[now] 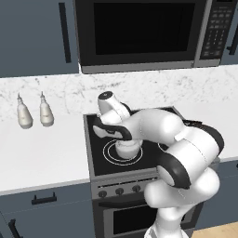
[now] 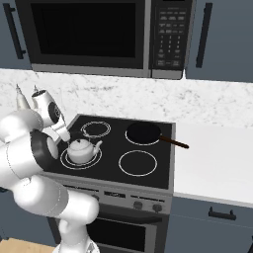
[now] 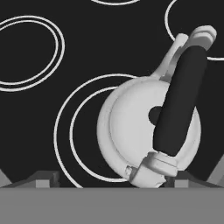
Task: Pick the kettle from the counter and place it on a stove burner. Then turn the burner on.
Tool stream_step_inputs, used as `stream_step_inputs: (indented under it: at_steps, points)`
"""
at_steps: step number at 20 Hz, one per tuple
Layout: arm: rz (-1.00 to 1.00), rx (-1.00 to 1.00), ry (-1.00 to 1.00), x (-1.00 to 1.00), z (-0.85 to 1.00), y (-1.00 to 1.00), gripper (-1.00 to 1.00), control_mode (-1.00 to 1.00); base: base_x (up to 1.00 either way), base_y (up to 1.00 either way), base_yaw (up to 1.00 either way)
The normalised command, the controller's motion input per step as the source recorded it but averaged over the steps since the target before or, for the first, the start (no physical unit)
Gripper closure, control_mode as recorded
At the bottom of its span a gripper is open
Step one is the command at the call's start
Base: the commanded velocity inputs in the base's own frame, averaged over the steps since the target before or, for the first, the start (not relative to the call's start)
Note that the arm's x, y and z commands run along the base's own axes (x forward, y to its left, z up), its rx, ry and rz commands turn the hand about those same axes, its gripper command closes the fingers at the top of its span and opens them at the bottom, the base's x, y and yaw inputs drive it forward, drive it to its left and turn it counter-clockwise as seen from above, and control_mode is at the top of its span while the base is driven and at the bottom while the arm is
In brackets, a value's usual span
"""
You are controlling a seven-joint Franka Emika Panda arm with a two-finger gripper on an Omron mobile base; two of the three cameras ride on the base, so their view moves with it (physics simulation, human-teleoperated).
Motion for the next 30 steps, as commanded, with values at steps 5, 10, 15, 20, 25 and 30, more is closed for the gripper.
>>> stream_step_inputs:
  at_steps: [5, 10, 15, 20, 25, 30]
  points:
    - [0.00, 0.00, -0.04, -0.28, 0.10, 0.00, -1.00, -1.00, 0.00, 0.00, 0.00]
    - [0.00, 0.00, -0.03, -0.38, 0.19, 0.02, -1.00, -1.00, 0.00, 0.00, 0.00]
    - [0.01, 0.00, -0.03, -0.51, 0.23, 0.09, -1.00, -1.00, 0.00, 0.00, 0.00]
    - [0.02, -0.01, 0.00, -0.77, 0.02, 0.03, -1.00, -1.00, 0.00, 0.00, 0.00]
    - [0.17, -0.08, -0.02, -0.78, -0.08, 0.16, -1.00, -1.00, 0.00, 0.00, 0.00]
    - [0.19, -0.11, -0.11, -0.52, -0.38, 0.21, -1.00, -1.00, 0.00, 0.00, 0.00]
